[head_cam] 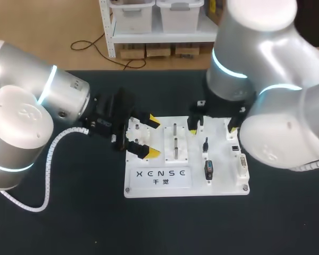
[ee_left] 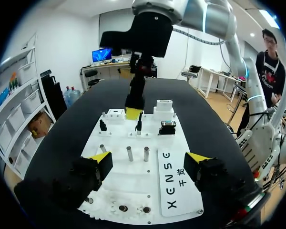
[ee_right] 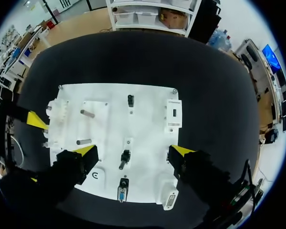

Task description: Insert the Ethernet cable into its matching sockets.

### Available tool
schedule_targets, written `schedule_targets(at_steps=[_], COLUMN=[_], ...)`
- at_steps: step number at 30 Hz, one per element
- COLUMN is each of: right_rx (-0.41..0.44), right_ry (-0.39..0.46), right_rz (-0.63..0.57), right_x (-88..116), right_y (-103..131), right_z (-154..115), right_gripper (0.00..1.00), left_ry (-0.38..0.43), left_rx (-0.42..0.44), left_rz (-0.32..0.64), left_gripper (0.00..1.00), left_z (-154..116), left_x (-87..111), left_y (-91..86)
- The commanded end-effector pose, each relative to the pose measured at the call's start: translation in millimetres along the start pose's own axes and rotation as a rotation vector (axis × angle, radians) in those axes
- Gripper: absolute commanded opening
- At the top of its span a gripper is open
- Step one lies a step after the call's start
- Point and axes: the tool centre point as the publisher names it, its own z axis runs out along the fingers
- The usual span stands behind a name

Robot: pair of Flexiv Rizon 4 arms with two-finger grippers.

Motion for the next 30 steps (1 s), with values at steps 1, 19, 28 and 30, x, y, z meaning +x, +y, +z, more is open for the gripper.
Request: schedule_targets(at_steps=[1,19,28,30], right_rx=[0.004,0.032,0.038,0.039], right_ry=[0.015,0.082,0.091,0.093], right_rz=[-0.006,-0.046,-0.048,-0.047], right_x=[0,18,23,24], right_y=[7,18,18,17], right_z=[15,33,36,36], right_gripper=[1.0,0.98,0.39,0.39], left_ry=[0.0,0.0,0.0,0.0], left_rx=[-0.002,-0.002,-0.002,-0.002], left_rz=[0.0,0.0,0.0,0.0], left_gripper=[1.0,1.0,1.0,1.0], left_z=[1,1,1,1], left_x=[0.4,0.4,0.4,0.4], left_y=[-0.1,-0.1,-0.1,-0.1])
